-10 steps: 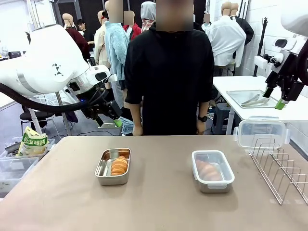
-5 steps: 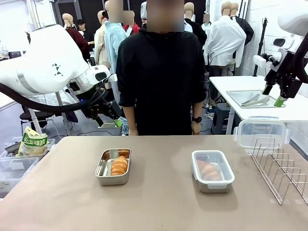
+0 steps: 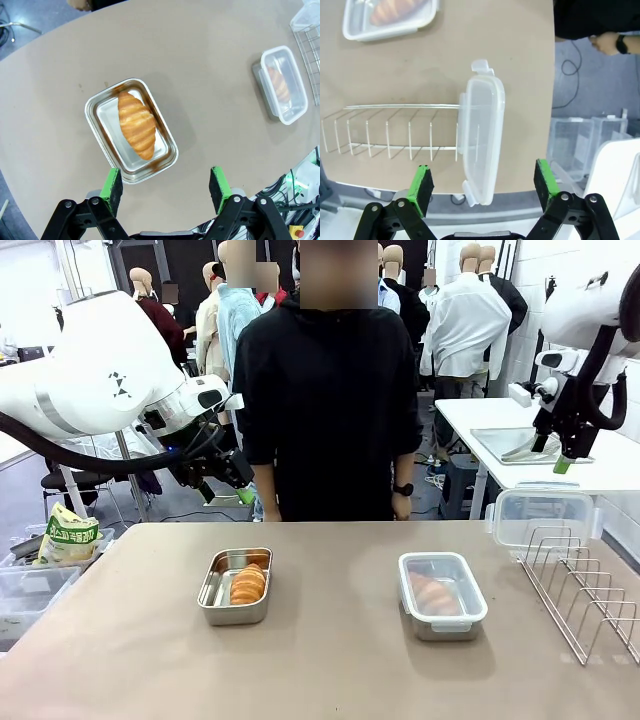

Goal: Place the bread in airtight containers.
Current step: Pick up one Airtight Container lid and hand it to the human.

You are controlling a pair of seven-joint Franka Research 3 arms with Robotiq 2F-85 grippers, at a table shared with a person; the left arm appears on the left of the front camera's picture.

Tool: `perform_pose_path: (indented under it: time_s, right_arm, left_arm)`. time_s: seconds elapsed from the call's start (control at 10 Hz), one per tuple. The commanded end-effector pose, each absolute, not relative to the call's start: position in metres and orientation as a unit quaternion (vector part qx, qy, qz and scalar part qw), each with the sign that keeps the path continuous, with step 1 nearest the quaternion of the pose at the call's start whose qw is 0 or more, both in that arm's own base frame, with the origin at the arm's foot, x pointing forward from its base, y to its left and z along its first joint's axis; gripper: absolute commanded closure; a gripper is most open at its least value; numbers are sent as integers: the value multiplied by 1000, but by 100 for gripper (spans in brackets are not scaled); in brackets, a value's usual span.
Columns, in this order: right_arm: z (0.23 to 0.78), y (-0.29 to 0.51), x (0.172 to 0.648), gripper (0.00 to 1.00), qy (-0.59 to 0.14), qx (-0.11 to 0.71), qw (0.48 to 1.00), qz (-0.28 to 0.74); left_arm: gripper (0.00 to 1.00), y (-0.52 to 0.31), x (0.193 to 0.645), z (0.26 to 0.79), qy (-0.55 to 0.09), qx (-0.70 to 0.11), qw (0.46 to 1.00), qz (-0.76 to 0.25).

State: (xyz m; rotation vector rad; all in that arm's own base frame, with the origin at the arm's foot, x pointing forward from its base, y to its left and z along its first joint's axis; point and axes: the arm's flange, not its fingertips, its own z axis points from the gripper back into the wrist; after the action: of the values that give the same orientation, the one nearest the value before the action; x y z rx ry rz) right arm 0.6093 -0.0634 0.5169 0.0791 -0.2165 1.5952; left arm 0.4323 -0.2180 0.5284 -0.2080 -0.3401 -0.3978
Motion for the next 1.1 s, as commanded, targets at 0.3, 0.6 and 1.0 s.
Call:
perform_pose_path:
  time_s: [0.3, 0.6, 1.0]
  right_arm:
    - [485, -67, 645, 0, -31, 74, 714, 696]
    - [448, -72, 659, 0, -4, 101, 716, 690]
    - [433, -61, 655, 0, 3, 93, 710, 698]
  left_arm:
    - [10, -217, 431, 529, -169, -98, 962, -193]
    - [10, -217, 431, 529, -169, -98, 962, -193]
    - [10, -217, 431, 529, -169, -98, 962, -193]
